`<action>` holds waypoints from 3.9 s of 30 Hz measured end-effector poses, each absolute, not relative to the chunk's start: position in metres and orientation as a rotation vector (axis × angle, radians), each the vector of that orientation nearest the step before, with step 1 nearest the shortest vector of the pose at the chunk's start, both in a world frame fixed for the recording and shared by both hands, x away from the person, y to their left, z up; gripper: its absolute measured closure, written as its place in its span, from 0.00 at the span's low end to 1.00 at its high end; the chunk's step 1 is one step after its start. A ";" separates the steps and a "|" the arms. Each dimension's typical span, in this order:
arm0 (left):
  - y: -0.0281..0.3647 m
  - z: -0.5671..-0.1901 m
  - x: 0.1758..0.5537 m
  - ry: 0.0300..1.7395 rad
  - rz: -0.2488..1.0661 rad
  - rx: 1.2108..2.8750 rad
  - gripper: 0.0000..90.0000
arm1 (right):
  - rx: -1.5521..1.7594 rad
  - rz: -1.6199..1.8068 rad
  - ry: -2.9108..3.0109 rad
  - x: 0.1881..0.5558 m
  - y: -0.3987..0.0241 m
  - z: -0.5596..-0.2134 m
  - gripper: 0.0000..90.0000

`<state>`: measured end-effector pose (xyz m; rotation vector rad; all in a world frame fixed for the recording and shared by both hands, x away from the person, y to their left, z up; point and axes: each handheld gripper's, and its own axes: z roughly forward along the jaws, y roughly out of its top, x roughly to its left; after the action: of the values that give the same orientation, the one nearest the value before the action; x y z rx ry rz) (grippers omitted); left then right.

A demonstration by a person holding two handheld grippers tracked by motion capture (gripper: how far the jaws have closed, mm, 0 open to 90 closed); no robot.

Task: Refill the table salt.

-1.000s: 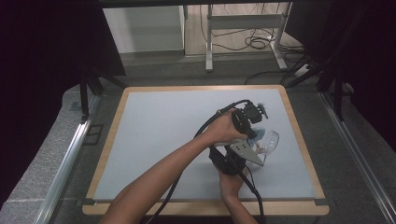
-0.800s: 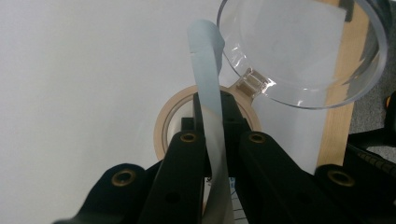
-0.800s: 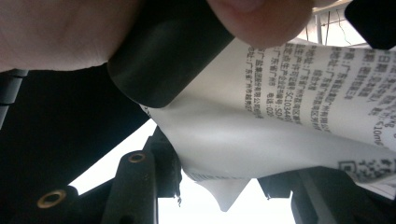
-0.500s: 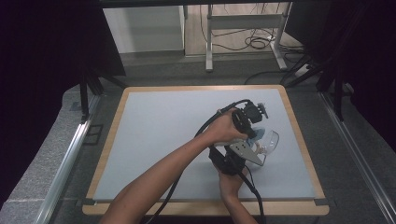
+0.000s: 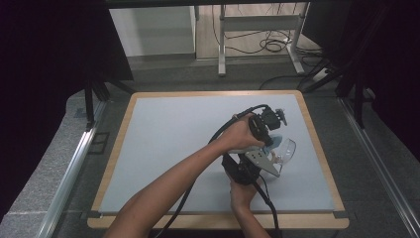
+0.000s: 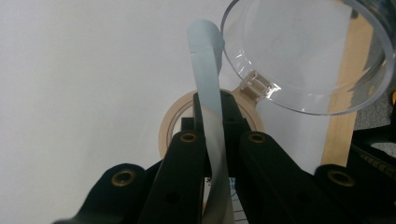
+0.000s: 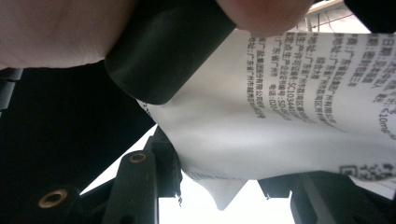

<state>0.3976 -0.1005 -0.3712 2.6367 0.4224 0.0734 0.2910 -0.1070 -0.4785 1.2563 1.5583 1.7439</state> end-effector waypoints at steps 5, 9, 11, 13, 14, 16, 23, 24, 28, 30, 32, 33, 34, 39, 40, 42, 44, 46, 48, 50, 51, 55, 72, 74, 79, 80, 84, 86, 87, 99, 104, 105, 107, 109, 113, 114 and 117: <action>-0.099 -0.372 0.398 0.425 0.066 2.631 1.00 | 1.255 1.736 1.568 0.291 -0.107 -0.479 0.65; -0.098 -0.372 0.398 0.429 0.063 2.627 1.00 | 1.252 1.733 1.577 0.291 -0.106 -0.479 0.65; -0.097 -0.372 0.398 0.429 0.063 2.623 1.00 | 1.249 1.731 1.577 0.291 -0.106 -0.479 0.65; -0.097 -0.372 0.398 0.430 0.062 2.622 1.00 | 1.248 1.728 1.579 0.291 -0.106 -0.478 0.65; -0.097 -0.372 0.398 0.429 0.061 2.621 1.00 | 1.247 1.726 1.580 0.291 -0.106 -0.478 0.65; -0.096 -0.373 0.398 0.428 0.060 2.621 1.00 | 1.247 1.723 1.584 0.291 -0.106 -0.479 0.65; -0.096 -0.373 0.399 0.433 0.056 2.616 1.00 | 1.248 1.724 1.586 0.292 -0.106 -0.479 0.65; -0.096 -0.373 0.399 0.433 0.056 2.616 1.00 | 1.248 1.724 1.586 0.292 -0.106 -0.479 0.65; -0.095 -0.373 0.399 0.435 0.055 2.610 1.00 | 1.250 1.724 1.589 0.291 -0.106 -0.479 0.65; -0.095 -0.374 0.399 0.443 0.051 2.602 1.00 | 1.244 1.720 1.591 0.291 -0.106 -0.479 0.65; -0.095 -0.375 0.398 0.444 0.050 2.601 1.00 | 1.243 1.718 1.595 0.291 -0.106 -0.479 0.65; -0.094 -0.375 0.398 0.443 0.049 2.601 1.00 | 1.242 1.718 1.597 0.291 -0.106 -0.480 0.65; -0.094 -0.375 0.398 0.444 0.049 2.602 1.00 | 1.241 1.717 1.598 0.291 -0.105 -0.480 0.65; -0.093 -0.376 0.399 0.436 0.050 2.610 1.00 | 1.239 1.711 1.601 0.291 -0.105 -0.481 0.65; -0.094 -0.377 0.399 0.443 0.046 2.603 1.00 | 1.238 1.708 1.604 0.291 -0.105 -0.481 0.65; -0.094 -0.377 0.399 0.442 0.045 2.604 1.00 | 1.238 1.706 1.606 0.291 -0.105 -0.481 0.65; -0.094 -0.376 0.399 0.440 0.047 2.607 1.00 | 1.241 1.707 1.604 0.291 -0.105 -0.480 0.65; -0.095 -0.376 0.399 0.436 0.054 2.617 1.00 | 1.248 1.713 1.597 0.292 -0.105 -0.480 0.65; -0.096 -0.374 0.399 0.436 0.057 2.618 1.00 | 1.255 1.719 1.584 0.292 -0.105 -0.479 0.65; -0.096 -0.373 0.400 0.430 0.056 2.618 1.00 | 1.254 1.719 1.581 0.293 -0.105 -0.478 0.65; -0.096 -0.373 0.400 0.430 0.051 2.619 1.00 | 1.253 1.717 1.578 0.293 -0.105 -0.477 0.65; -0.098 -0.374 0.399 0.423 0.055 2.627 1.00 | 1.265 1.715 1.570 0.293 -0.105 -0.476 0.65; -0.091 -0.373 0.398 0.445 0.046 2.580 1.00 | 1.214 1.691 1.601 0.290 -0.105 -0.480 0.65; -0.090 -0.373 0.399 0.442 0.044 2.577 1.00 | 1.200 1.681 1.615 0.289 -0.106 -0.482 0.65; -0.086 -0.373 0.398 0.452 0.045 2.557 1.00 | 1.181 1.652 1.656 0.287 -0.106 -0.486 0.65; -0.085 -0.373 0.398 0.455 0.049 2.556 1.00 | 1.176 1.645 1.666 0.287 -0.107 -0.487 0.65; -0.078 -0.373 0.399 0.460 0.048 2.536 1.00 | 1.148 1.618 1.717 0.284 -0.108 -0.491 0.64; -0.074 -0.372 0.399 0.463 0.050 2.525 1.00 | 1.135 1.597 1.739 0.283 -0.109 -0.494 0.63; -0.072 -0.371 0.399 0.472 0.051 2.521 1.00 | 1.135 1.594 1.744 0.282 -0.108 -0.495 0.63; -0.050 -0.369 0.394 0.471 0.035 2.453 1.00 | 1.107 1.502 1.849 0.276 -0.114 -0.507 0.60; -0.036 -0.368 0.390 0.477 0.040 2.418 1.00 | 1.117 1.442 1.885 0.275 -0.115 -0.512 0.57; -0.034 -0.367 0.389 0.476 0.041 2.412 1.00 | 1.128 1.437 1.893 0.276 -0.115 -0.514 0.56; -0.028 -0.367 0.387 0.472 0.050 2.403 1.00 | 1.133 1.429 1.903 0.277 -0.116 -0.516 0.55; -0.022 -0.368 0.386 0.483 0.046 2.380 1.00 | 1.145 1.423 1.916 0.277 -0.117 -0.517 0.53; -0.011 -0.369 0.385 0.493 0.044 2.357 1.00 | 1.120 1.398 1.935 0.277 -0.114 -0.519 0.49; -0.008 -0.369 0.384 0.493 0.047 2.354 1.00 | 1.113 1.387 1.943 0.276 -0.112 -0.519 0.49; 0.000 -0.368 0.383 0.500 0.053 2.334 1.00 | 1.098 1.375 1.955 0.275 -0.111 -0.520 0.46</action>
<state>0.3826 -0.0002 -0.3681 2.3335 0.5002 0.0535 0.2752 -0.1105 -0.5204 1.0975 1.9548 1.3753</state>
